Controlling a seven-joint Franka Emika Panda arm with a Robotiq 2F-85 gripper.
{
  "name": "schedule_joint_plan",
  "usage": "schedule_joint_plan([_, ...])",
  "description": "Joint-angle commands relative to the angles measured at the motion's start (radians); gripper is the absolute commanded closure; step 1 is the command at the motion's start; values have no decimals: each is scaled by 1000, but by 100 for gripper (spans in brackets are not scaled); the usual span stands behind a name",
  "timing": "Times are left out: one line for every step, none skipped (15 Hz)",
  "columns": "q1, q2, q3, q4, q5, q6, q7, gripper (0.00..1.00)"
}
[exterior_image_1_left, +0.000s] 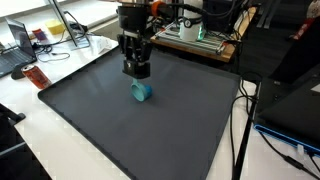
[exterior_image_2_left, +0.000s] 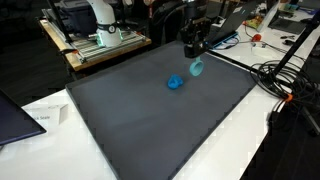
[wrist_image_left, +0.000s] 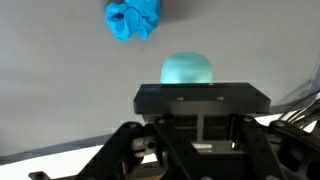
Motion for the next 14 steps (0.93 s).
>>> schedule_joint_plan([3,22,-17,6,10,3,18,78])
schedule_joint_plan([1,25,-20,7,16,-4,19,78])
schedule_joint_plan([-5,25,-16,8,35,-17,8,78])
schedule_joint_plan([-9,23,-11,10,54,-31,-2,78])
schedule_joint_plan([-9,20,-13,13,58,-43,3,78])
schedule_joint_plan([-12,16,-8,20,72,-67,-6,78])
schedule_joint_plan([-13,15,-8,30,81,-89,-6,78])
schedule_joint_plan([-15,16,-8,40,91,-109,-7,78])
schedule_joint_plan([-17,19,-8,55,100,-130,-10,78])
schedule_joint_plan([-20,21,-9,68,106,-151,-12,78])
schedule_joint_plan([-25,24,-8,82,119,-169,-19,78])
schedule_joint_plan([-32,26,-5,95,137,-183,-32,78])
schedule_joint_plan([-40,29,-2,109,159,-200,-48,78])
schedule_joint_plan([-45,33,-3,123,172,-214,-56,78])
